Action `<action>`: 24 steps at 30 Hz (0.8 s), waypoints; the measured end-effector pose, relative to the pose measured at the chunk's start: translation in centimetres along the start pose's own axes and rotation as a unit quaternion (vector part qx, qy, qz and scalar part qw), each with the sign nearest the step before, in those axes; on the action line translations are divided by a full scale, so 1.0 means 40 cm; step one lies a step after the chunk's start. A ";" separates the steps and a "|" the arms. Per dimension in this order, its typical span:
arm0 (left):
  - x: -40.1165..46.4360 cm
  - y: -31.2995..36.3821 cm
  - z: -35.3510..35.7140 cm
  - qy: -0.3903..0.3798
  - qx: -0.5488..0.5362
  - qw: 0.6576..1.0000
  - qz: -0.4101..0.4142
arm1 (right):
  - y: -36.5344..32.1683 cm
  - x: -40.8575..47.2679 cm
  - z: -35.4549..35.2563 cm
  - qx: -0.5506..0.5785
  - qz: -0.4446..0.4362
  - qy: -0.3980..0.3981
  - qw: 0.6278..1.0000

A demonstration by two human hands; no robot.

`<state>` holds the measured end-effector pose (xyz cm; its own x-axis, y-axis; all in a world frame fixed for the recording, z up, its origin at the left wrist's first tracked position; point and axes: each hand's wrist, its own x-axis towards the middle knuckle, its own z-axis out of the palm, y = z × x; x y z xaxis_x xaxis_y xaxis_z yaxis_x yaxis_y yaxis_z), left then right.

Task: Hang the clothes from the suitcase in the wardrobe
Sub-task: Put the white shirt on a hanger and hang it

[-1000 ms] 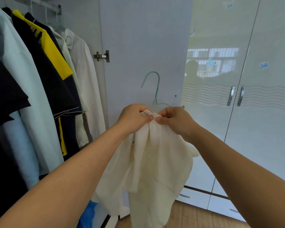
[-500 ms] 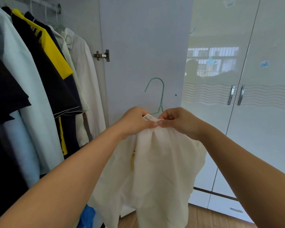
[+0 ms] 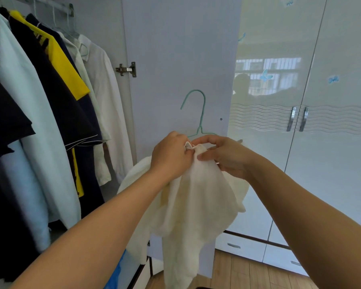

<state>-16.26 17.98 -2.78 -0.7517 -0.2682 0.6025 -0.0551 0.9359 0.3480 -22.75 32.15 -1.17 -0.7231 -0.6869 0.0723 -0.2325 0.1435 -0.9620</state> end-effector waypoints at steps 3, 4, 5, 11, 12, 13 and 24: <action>0.019 -0.005 -0.012 0.012 -0.036 0.999 -0.016 | 0.005 0.006 -0.006 -0.021 0.004 0.011 1.000; 0.025 -0.006 -0.018 0.022 -0.035 0.999 -0.014 | 0.007 0.008 -0.009 0.000 0.002 0.016 1.000; 0.029 -0.006 -0.024 0.032 -0.027 0.999 -0.007 | 0.009 0.011 -0.011 0.027 0.000 0.016 1.000; 0.059 0.002 -0.039 -0.005 -0.042 0.998 0.051 | 0.015 0.025 0.002 0.106 -0.015 0.013 0.994; 0.064 -0.001 -0.048 -0.015 -0.060 0.997 0.050 | 0.020 0.027 -0.002 0.120 -0.020 0.017 0.992; 0.070 -0.005 -0.059 -0.022 -0.081 0.995 0.047 | 0.029 0.030 -0.010 0.131 -0.025 0.025 0.991; 0.249 0.009 -0.272 0.054 -0.092 0.992 0.062 | 0.125 0.002 -0.056 -0.378 0.157 -0.154 0.899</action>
<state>-16.63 13.17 11.16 -0.6692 -0.1860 0.7194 0.1618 0.9085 0.3854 -25.42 34.40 -5.41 -0.6421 -0.6768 -0.3599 -0.5092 0.7276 -0.4597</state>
